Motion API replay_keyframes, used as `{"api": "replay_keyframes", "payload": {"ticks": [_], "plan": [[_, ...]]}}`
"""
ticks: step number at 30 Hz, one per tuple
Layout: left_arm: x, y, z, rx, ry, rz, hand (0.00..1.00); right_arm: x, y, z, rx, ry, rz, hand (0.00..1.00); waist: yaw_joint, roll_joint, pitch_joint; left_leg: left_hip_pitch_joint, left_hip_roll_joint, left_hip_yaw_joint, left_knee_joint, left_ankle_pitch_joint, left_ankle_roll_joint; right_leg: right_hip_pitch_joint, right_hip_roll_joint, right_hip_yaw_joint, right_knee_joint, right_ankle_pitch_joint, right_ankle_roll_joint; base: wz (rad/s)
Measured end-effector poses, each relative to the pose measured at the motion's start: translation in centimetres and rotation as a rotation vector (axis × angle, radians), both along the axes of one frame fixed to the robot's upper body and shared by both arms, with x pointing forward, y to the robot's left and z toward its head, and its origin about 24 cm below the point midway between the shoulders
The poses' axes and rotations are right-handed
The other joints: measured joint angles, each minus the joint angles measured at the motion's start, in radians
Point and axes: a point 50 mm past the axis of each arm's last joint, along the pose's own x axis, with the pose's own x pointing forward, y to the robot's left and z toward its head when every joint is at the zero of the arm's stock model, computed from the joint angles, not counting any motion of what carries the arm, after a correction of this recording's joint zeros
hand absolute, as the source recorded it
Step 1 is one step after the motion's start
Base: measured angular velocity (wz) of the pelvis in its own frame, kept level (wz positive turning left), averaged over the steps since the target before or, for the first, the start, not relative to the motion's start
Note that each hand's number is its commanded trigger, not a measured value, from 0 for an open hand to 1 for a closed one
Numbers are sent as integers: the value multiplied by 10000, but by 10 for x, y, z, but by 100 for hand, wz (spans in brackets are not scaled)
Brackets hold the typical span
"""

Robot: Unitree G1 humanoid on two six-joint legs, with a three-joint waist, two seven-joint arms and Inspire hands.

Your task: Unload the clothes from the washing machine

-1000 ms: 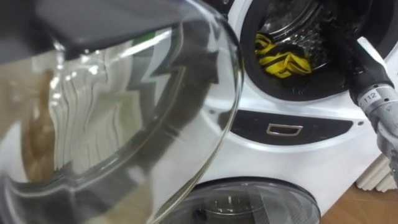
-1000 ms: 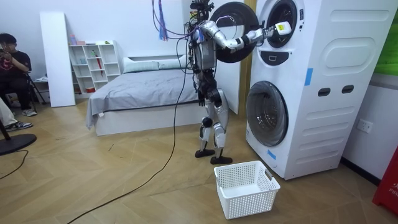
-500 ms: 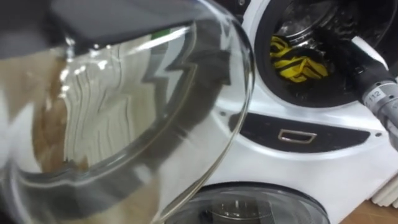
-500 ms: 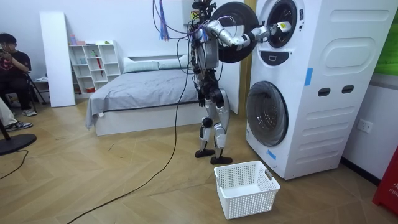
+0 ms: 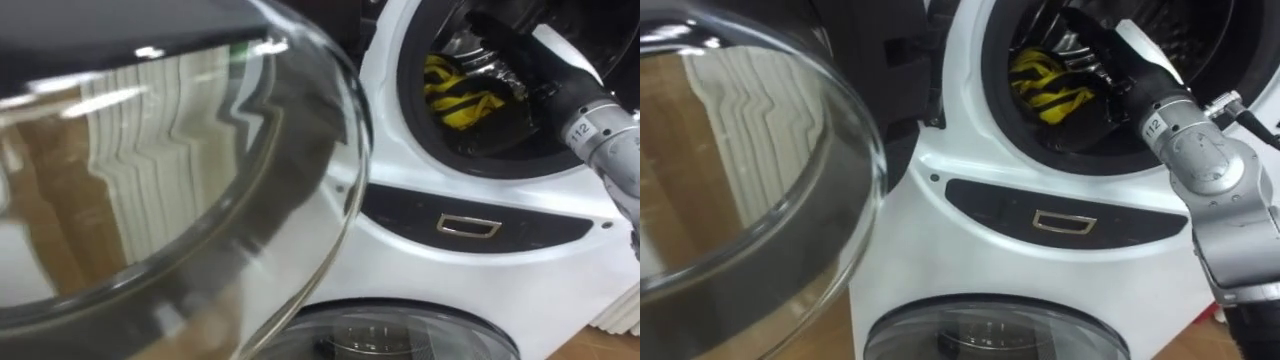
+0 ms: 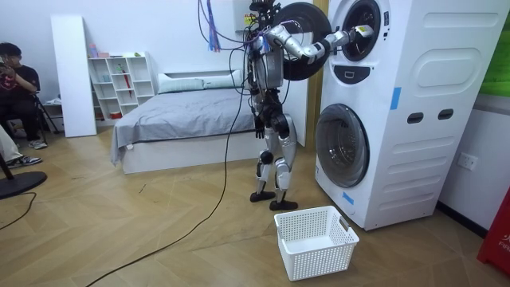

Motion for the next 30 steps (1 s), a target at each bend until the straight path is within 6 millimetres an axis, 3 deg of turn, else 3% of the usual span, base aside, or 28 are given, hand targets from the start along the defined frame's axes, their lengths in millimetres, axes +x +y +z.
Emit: {"api": "replay_keyframes", "payload": {"ticks": [10, 21, 25, 27, 30], "plan": [[1, 0, -1, 23, 59, 28, 0, -1, 2, 3, -247, -185, -3, 0, -29, -88, -21, -37, 62, -200, -2, -6, -135, 7, 50, -148, 3, -103, -119, 4], [6, 4, 1, -63, -262, 318, 0, 25, -33, -10, 701, 1660, -922, 0, -36, -160, -11, -68, 14, -579, 175, -41, -135, 264, -63, -545, -126, -132, -81, 12], [5, 4, 1, -95, -177, 414, 0, 30, -46, -17, 1338, 2176, -1319, 0, 6, -176, -46, -67, 15, -621, 173, -36, -136, 277, -65, -579, -129, -127, -90, 4], [2, 5, 1, -116, -94, 538, 0, 31, -49, -22, 1573, 2474, -1342, 0, -27, -147, -136, -57, 11, -760, 177, -15, -137, 331, -83, -703, -134, -139, -80, 15], [0, 5, 1, -114, -55, 607, 0, 30, -53, -24, 1813, 2628, -1375, 0, -49, -76, -168, -6, 12, -835, 174, -16, -137, 413, -86, -760, -155, -163, -66, 9]]}}
